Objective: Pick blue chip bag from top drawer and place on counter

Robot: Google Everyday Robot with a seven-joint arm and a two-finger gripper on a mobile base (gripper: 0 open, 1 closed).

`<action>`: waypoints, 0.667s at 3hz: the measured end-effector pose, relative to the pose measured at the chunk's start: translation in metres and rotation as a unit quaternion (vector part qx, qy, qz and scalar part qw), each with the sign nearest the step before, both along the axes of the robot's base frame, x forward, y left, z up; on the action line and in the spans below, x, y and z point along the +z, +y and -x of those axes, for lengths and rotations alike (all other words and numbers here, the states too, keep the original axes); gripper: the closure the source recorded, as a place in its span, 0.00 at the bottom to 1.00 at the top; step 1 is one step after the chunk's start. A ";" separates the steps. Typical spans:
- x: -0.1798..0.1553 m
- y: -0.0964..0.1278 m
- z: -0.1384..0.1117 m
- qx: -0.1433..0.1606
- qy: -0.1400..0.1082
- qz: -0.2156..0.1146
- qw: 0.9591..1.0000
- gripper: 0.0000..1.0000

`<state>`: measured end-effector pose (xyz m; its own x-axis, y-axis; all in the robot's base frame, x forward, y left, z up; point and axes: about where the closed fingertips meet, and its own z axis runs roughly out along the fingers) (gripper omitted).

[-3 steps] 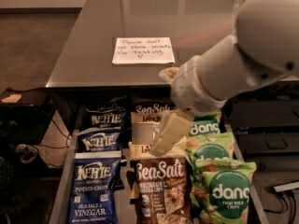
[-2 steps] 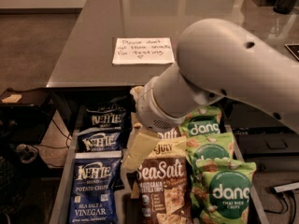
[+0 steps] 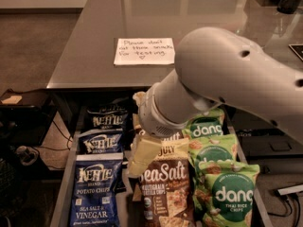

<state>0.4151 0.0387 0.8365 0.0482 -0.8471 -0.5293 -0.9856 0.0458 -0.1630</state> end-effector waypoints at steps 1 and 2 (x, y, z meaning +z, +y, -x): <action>-0.024 -0.006 0.000 -0.002 -0.009 0.019 1.000 0.00; -0.051 -0.006 0.004 -0.005 -0.014 0.028 0.999 0.00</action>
Offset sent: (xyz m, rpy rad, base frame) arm -0.0066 -0.0061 -0.0910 -0.0757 -0.0331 -0.0223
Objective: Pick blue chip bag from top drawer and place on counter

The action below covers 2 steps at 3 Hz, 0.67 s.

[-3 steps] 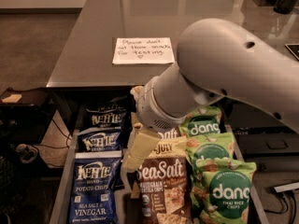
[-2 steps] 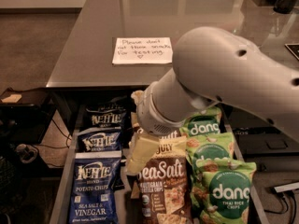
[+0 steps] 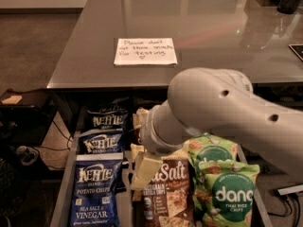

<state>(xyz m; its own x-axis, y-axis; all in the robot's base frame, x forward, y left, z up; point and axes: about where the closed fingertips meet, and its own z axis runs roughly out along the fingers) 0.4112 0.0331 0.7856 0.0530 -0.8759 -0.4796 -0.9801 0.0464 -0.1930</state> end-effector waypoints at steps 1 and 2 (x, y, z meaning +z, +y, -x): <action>-0.025 0.005 0.003 0.000 -0.006 0.009 1.000 0.00; -0.046 0.009 0.006 0.000 -0.010 0.015 1.000 0.00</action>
Offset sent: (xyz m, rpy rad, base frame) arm -0.0060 0.0100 -0.0567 -0.0338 -0.0165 -0.0014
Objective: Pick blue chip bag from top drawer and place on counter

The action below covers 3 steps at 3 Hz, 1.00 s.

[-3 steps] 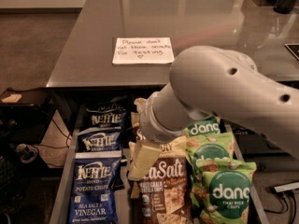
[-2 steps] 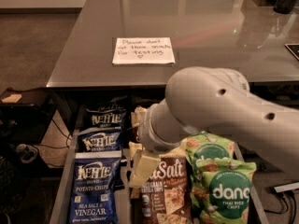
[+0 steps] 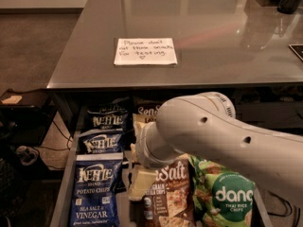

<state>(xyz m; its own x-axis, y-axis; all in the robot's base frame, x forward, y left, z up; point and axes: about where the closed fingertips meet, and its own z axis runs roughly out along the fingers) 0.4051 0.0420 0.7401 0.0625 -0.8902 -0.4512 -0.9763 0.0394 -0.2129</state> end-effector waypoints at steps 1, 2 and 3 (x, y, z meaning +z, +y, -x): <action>0.000 0.000 0.000 0.000 0.000 0.000 1.000 0.00; -0.010 0.018 0.006 0.002 0.002 -0.007 1.000 0.00; -0.025 0.049 0.014 0.000 0.008 -0.025 1.000 0.00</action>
Offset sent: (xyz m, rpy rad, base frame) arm -0.0124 0.0423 -0.0249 0.0387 0.0151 0.0055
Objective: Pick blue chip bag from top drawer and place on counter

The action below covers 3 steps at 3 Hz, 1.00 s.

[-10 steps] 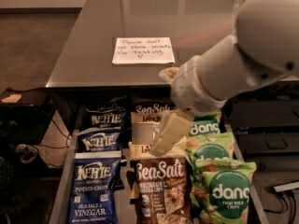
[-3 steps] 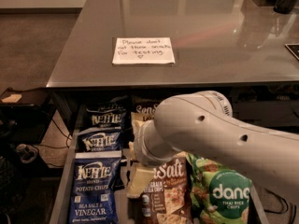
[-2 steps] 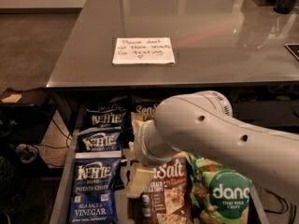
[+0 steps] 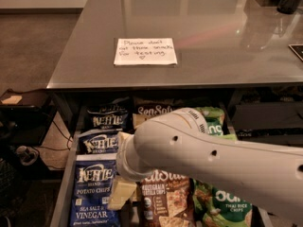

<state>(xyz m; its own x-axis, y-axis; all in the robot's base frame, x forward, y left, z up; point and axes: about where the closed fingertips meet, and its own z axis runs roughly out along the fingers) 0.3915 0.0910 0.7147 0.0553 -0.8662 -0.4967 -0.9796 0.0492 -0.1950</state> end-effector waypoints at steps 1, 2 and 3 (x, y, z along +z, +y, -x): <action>-0.014 0.028 0.001 -0.007 0.006 -0.025 1.000 0.00; -0.029 0.048 -0.001 -0.009 0.013 -0.050 0.999 0.00; -0.048 0.059 -0.002 -0.006 0.017 -0.072 0.997 0.00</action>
Offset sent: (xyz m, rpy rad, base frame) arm 0.0048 0.0743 -0.0514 0.1654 0.0514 -0.0293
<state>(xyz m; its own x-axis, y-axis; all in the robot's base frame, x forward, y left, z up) 0.3931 0.1505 0.6669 0.0264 -0.7868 -0.6167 -0.9848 0.0855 -0.1513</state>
